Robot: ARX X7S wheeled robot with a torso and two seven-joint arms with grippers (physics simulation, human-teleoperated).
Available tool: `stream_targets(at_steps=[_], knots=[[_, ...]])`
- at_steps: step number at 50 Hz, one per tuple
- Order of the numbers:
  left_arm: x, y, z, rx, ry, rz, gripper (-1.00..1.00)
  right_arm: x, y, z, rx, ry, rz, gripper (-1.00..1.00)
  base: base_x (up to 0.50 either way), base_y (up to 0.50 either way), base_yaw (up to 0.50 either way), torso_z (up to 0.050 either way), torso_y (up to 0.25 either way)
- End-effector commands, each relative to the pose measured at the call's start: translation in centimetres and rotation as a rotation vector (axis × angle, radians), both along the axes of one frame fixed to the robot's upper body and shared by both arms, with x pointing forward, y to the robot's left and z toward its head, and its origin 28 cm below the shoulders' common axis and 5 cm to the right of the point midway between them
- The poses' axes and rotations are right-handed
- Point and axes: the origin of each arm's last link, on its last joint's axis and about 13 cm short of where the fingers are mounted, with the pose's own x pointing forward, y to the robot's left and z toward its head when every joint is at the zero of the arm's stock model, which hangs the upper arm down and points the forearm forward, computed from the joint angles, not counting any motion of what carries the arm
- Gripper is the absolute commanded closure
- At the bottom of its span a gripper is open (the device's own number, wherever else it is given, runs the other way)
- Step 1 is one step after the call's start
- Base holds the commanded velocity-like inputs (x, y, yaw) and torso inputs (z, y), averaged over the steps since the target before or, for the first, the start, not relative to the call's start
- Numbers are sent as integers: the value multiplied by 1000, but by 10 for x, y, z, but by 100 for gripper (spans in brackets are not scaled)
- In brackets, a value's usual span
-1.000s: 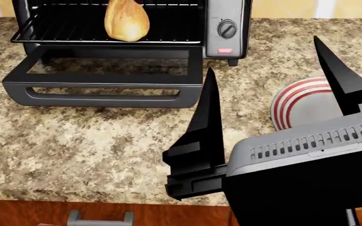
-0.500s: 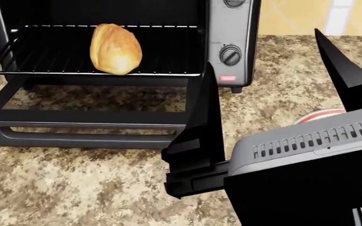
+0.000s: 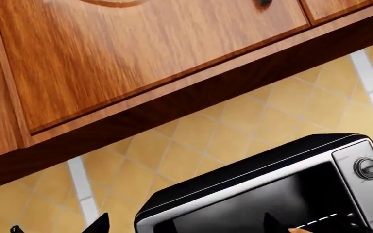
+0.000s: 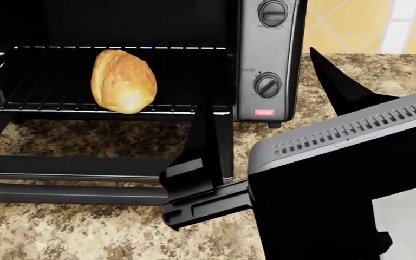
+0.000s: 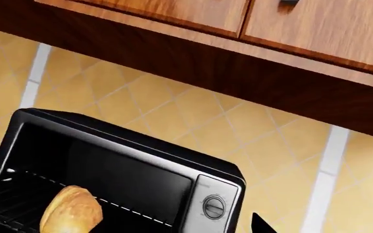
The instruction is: Pick the bread from the rack and place it on the plate on the counter.
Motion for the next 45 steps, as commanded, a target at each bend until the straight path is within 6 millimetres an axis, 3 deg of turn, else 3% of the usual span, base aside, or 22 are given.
stream_targets(at_steps=[1, 23, 45], knots=[[-3, 3, -3, -14, 16, 34, -100, 14, 7, -8, 85, 65, 123, -100, 0, 0, 0, 0, 0], [0, 2, -8, 9, 76, 24, -100, 49, 21, -20, 142, 222, 314, -100, 0, 0, 0, 0, 0], [1, 1, -10, 30, 100, 19, -100, 54, 27, -17, 175, 306, 413, -100, 0, 0, 0, 0, 0]])
